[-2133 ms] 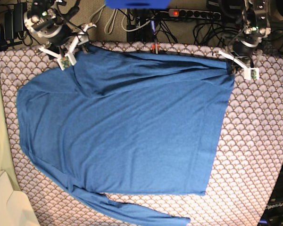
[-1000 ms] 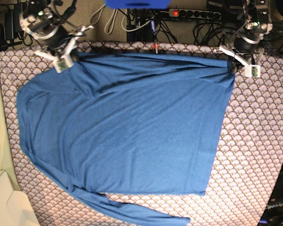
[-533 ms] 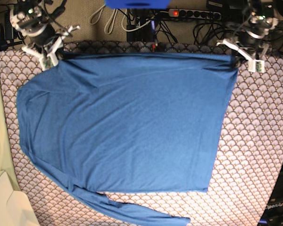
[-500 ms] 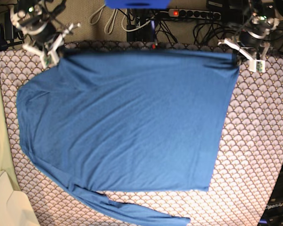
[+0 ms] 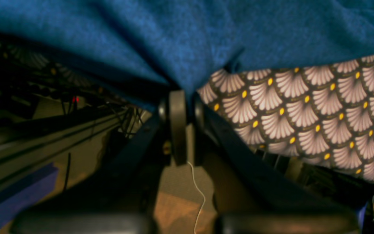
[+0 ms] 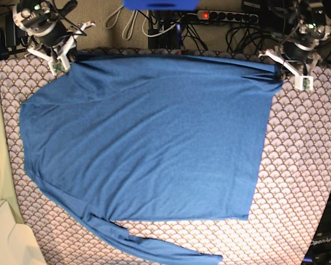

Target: Fold the T-shirt properly

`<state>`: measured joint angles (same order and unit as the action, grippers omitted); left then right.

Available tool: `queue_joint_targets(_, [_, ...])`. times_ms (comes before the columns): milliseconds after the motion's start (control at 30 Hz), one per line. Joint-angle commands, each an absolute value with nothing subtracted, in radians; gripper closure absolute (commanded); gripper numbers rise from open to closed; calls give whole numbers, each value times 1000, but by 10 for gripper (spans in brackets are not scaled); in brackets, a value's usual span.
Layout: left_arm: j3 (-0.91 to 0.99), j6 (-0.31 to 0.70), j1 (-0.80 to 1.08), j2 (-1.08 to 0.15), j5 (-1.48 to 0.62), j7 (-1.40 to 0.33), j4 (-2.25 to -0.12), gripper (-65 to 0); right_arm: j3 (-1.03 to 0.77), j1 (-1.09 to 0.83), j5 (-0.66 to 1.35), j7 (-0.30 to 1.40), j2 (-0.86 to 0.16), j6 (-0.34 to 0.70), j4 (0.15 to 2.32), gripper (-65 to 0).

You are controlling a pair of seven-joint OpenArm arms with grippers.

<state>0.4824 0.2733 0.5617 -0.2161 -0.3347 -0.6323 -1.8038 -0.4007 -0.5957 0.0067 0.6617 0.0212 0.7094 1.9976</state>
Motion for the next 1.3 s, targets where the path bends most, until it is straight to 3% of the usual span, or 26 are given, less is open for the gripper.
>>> queue_joint_targets(0, [490, 255, 555, -229, -328, -611, -1822, -3, -409, -587, -2, 650, 10, 698, 2020, 0])
queue_joint_targets(267, [493, 254, 473, -229, -321, -616, -1836, -3, -397, -461, -5, 661, -27, 698, 2017, 0])
queue_joint_targets(400, [495, 254, 387, -229, -320, -711, -1833, -3, -354, -403, -7, 667, -70, 698, 2012, 0])
queue_joint_targets(600, [487, 252, 251, -229, -318, -805, -1831, -3, -274, -265, -8, 803, -127, 698, 2000, 0])
queue_joint_targets(1267, [486, 252, 33, -229, -318, -855, -1573, -3, -154, 39, -8, 852, -243, 698, 1672, 0])
